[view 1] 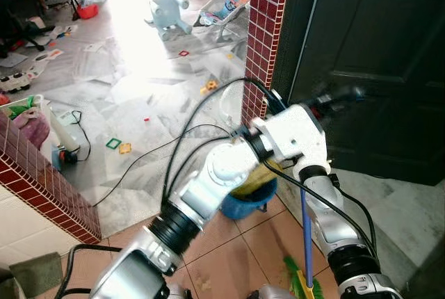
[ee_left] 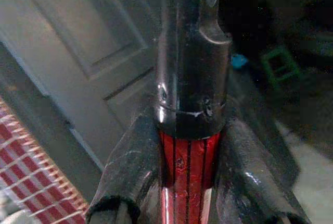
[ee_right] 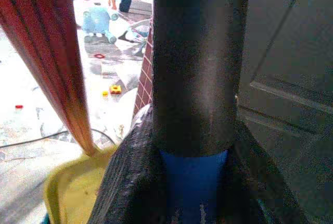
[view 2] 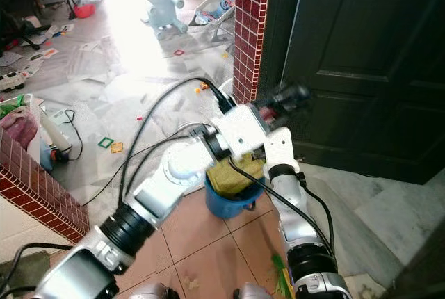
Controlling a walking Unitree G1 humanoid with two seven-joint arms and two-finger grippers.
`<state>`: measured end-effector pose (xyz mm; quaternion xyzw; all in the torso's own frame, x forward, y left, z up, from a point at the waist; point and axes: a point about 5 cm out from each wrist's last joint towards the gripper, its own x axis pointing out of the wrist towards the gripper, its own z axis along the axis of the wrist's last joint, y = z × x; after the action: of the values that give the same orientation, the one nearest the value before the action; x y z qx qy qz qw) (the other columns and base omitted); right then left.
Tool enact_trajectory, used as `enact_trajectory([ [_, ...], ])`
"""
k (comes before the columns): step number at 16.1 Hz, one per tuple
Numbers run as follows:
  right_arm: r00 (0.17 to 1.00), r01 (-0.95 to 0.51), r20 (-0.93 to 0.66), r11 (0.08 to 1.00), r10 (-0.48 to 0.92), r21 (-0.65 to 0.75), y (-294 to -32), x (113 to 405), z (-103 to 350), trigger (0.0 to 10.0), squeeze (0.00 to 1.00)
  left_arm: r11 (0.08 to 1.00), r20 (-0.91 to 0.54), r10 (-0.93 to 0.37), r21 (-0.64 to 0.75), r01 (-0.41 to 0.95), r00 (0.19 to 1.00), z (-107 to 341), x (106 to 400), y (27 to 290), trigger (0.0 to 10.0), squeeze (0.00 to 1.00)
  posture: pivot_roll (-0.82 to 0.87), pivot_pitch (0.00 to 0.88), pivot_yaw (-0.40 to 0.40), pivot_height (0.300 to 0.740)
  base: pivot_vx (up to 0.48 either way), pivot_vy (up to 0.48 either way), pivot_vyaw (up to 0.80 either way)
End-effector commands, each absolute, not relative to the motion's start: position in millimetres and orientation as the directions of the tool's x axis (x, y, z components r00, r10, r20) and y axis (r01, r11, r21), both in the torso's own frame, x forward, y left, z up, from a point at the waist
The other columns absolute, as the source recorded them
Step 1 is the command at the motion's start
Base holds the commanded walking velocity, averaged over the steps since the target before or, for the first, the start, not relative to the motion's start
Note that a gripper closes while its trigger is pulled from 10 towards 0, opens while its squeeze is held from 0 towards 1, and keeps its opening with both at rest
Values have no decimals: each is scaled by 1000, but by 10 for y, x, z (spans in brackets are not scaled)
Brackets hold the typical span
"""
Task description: Sweep floor
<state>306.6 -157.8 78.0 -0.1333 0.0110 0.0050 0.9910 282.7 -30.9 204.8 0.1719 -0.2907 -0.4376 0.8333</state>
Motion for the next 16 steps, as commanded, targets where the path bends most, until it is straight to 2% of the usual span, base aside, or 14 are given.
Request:
enact_trajectory([
  [1, 1000, -8, 27, 964, 15, -267, -1556, 3118, 884, 10000, 0, 624, 417, -779, 589, 514, 467, 2298, 2927, -191, 10000, 0, -118, 0, 37, 740, 0, 0, 0],
  [3, 1000, -8, 24, 963, 15, -269, -1562, 3108, 868, 10000, 0, 700, 511, -710, 588, 404, 485, 2516, 3007, -62, 10000, 0, -118, 0, 37, 740, 0, 0, 0],
  [4, 1000, -11, 22, 963, 17, -271, -1562, 3107, 860, 10000, 0, 744, 543, -664, 545, 386, 514, 2625, 3067, 16, 10000, 0, -114, 0, 33, 740, 0, 0, 0],
  [9, 1000, -14, 22, 962, 20, -272, -1558, 3122, 863, 10000, 0, 830, 599, -552, 463, 311, 580, 2805, 3183, 262, 10000, 0, -109, 0, 29, 740, 0, 0, 0],
  [11, 1000, -15, 18, 962, 21, -274, -1560, 3118, 852, 10000, 0, 929, 668, -367, 304, 213, 648, 3043, 3306, 584, 10000, 0, -107, 0, 27, 740, 0, 0, 0],
  [13, 1000, -17, 18, 962, 22, -274, -1559, 3120, 851, 10000, 0, 976, 719, -200, 209, 67, 665, 3243, 3374, 907, 10000, 0, -103, 0, 26, 740, 0, 0, 0],
  [14, 1000, -18, 18, 962, 24, -274, -1558, 3122, 848, 10000, 0, 982, 766, -67, 164, -93, 640, 3407, 3389, 1241, 10000, 0, -101, 0, 24, 740, 0, 0, 0],
  [16, 1000, -23, 14, 962, 28, -273, -1550, 3120, 836, 10000, 0, 957, 779, 27, 162, -242, 627, 3424, 3399, 1577, 10000, 0, -93, 0, 21, 740, 0, 0, 0],
])
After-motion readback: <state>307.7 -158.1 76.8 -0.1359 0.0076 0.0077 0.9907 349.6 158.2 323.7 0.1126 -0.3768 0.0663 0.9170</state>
